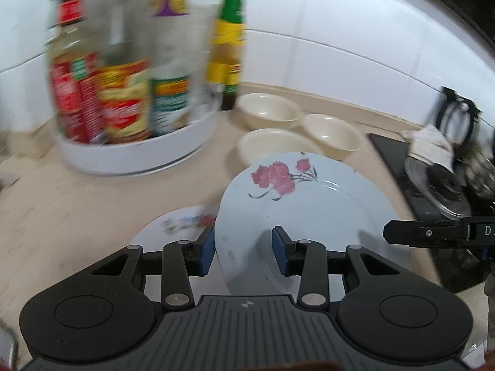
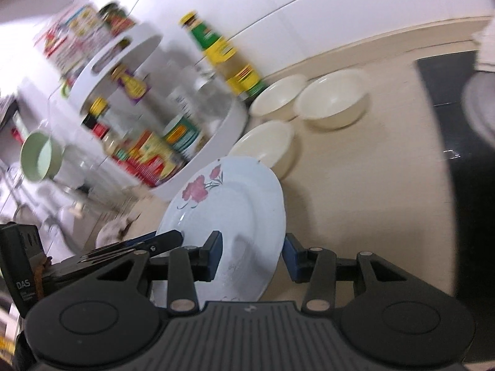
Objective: Organize plates and bowls
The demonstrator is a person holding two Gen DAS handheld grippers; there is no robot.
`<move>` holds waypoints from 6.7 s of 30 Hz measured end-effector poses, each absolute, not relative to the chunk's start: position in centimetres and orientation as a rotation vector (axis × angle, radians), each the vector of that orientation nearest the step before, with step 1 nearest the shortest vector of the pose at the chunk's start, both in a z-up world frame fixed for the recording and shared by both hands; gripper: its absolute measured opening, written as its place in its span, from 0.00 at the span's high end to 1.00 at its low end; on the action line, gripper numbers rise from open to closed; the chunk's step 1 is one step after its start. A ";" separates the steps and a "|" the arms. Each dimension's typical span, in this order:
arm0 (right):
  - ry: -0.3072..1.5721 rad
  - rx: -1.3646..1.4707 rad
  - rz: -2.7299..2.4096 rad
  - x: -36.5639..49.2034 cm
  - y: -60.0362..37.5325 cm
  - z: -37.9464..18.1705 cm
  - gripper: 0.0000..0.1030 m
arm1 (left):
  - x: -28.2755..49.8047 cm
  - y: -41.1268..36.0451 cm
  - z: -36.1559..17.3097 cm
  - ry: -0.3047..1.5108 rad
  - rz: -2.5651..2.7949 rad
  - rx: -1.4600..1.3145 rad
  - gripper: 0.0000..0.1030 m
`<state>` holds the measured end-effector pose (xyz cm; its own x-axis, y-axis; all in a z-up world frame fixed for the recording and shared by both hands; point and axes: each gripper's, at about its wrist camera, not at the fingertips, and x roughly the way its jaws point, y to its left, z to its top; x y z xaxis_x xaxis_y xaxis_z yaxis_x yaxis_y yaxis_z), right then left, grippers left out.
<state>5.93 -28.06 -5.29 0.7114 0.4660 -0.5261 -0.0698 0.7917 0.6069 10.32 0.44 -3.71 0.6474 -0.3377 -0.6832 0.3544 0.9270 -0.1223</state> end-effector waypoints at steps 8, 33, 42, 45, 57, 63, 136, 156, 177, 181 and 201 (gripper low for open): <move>0.801 0.559 0.445 8.9 -23.8 -6.3 0.59 | 9.6 4.8 -4.5 0.795 -0.253 -0.029 0.55; 0.827 0.375 0.406 11.0 -18.9 -7.2 0.58 | 11.7 7.1 -6.9 0.827 -0.254 -0.018 0.55; 0.827 0.373 0.408 11.1 -18.8 -7.2 0.58 | 11.8 7.1 -7.0 0.825 -0.245 0.004 0.55; 0.829 0.378 0.413 11.1 -18.9 -7.3 0.58 | 11.7 7.0 -6.9 0.829 -0.238 0.009 0.55; 0.798 0.353 0.406 10.5 -19.3 -6.6 0.58 | 11.5 6.9 -6.7 0.837 -0.203 0.027 0.48; 0.778 0.349 0.407 10.3 -19.5 -6.1 0.58 | 11.5 6.4 -6.2 0.824 -0.199 0.048 0.42; 0.836 0.433 0.196 21.0 -26.7 -7.0 0.78 | 26.7 -7.2 -7.7 0.945 -0.592 0.137 0.49; 0.820 0.493 0.178 20.7 -28.3 -6.8 0.81 | 26.9 -7.5 -7.0 0.943 -0.632 0.119 0.70; 0.686 0.510 0.098 18.6 -31.5 -2.5 0.81 | 26.2 -11.2 -3.5 0.839 -0.722 0.148 0.69; 0.669 0.509 0.080 18.5 -32.1 -2.0 0.81 | 26.4 -12.0 -3.1 0.826 -0.738 0.151 0.69; 0.713 0.514 0.039 16.2 -34.0 -1.9 0.81 | 24.5 -14.3 -3.7 0.842 -0.830 0.210 0.63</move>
<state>16.16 -34.01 -1.95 0.7613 0.2055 -0.6150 0.1378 0.8755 0.4631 24.53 -14.35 -3.69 0.3811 -0.5659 -0.7311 0.7223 0.6758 -0.1467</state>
